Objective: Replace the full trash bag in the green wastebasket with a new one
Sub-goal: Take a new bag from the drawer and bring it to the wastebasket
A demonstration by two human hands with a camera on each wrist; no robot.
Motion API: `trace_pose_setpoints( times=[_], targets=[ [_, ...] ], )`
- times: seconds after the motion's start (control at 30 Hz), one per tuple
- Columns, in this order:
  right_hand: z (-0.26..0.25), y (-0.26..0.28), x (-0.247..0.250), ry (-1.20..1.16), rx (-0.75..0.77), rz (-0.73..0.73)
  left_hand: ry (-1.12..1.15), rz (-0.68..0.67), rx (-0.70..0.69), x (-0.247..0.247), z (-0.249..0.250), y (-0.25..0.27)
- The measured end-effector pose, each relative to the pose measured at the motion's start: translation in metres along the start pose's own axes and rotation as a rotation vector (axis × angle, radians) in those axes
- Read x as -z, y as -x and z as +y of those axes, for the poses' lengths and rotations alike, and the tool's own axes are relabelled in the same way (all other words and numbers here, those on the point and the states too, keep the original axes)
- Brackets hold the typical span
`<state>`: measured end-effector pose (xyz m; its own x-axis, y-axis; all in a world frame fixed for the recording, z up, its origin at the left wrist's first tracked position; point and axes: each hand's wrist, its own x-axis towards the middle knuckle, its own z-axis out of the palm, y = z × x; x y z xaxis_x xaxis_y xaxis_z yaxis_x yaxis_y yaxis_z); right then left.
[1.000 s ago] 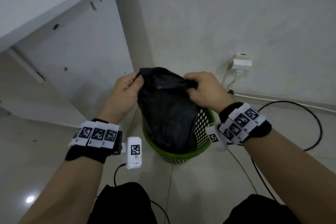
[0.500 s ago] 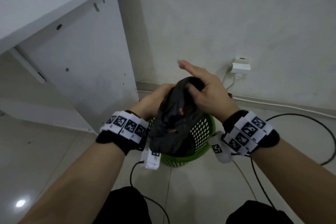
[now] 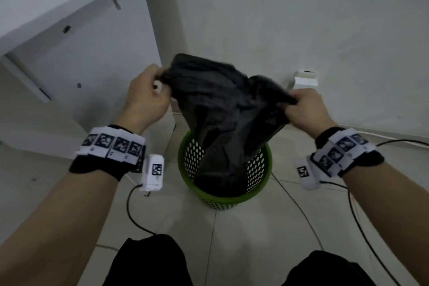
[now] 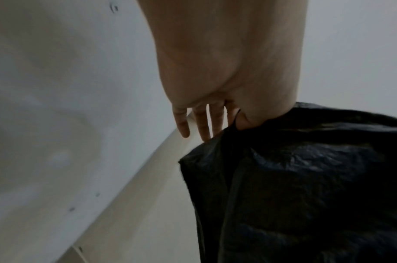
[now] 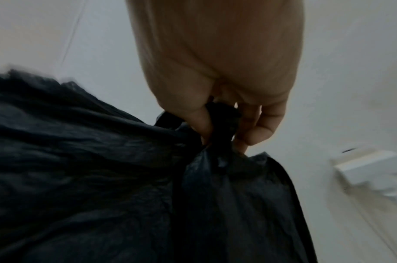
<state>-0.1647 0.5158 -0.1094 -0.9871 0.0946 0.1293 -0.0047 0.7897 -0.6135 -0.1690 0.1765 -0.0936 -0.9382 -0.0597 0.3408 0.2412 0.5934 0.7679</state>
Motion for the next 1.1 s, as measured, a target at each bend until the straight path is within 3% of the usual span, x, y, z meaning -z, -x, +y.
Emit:
trace_pose_setpoints(
  times=[0.13,0.23,0.33,0.43,0.5,0.57,0.67,0.73,0.83,0.9,1.0,1.1],
  targets=[
    [0.037,-0.008,0.042,-0.092,-0.087,0.265,-0.203,0.092,0.088,0.031,-0.024,-0.004],
    [0.044,-0.005,0.043,-0.128,-0.017,0.264,-0.377,-0.094,0.067,0.035,-0.034,-0.002],
    [0.029,0.001,0.027,-0.125,0.144,0.171,-0.334,-0.345,-0.199,0.01,-0.016,0.004],
    [0.011,0.001,0.019,-0.225,0.222,0.151,-0.259,-0.589,-0.29,-0.042,0.008,0.017],
    [0.011,0.001,0.019,-0.213,0.205,0.166,-0.303,-0.642,-0.308,-0.073,0.008,0.026],
    [0.02,0.004,0.023,-0.085,0.164,0.162,-0.311,-0.562,-0.316,-0.088,0.0,0.033],
    [0.037,0.01,0.031,0.191,0.097,0.115,-0.19,-0.402,-0.253,-0.092,-0.012,0.033],
    [0.026,0.02,0.025,0.238,0.263,0.15,-0.157,-0.371,-0.203,-0.095,-0.011,0.031],
    [-0.014,0.036,-0.013,0.255,0.661,0.068,0.011,-0.512,-0.174,-0.097,0.007,0.031],
    [-0.025,0.042,-0.046,0.239,0.693,-0.026,0.266,-0.664,-0.055,-0.099,0.014,0.032],
    [-0.018,0.044,-0.068,0.184,0.772,0.068,0.619,-0.72,0.261,-0.091,0.007,0.028],
    [-0.01,0.061,-0.075,0.221,0.965,0.072,0.522,-0.675,0.336,-0.081,-0.008,0.021]
  ],
)
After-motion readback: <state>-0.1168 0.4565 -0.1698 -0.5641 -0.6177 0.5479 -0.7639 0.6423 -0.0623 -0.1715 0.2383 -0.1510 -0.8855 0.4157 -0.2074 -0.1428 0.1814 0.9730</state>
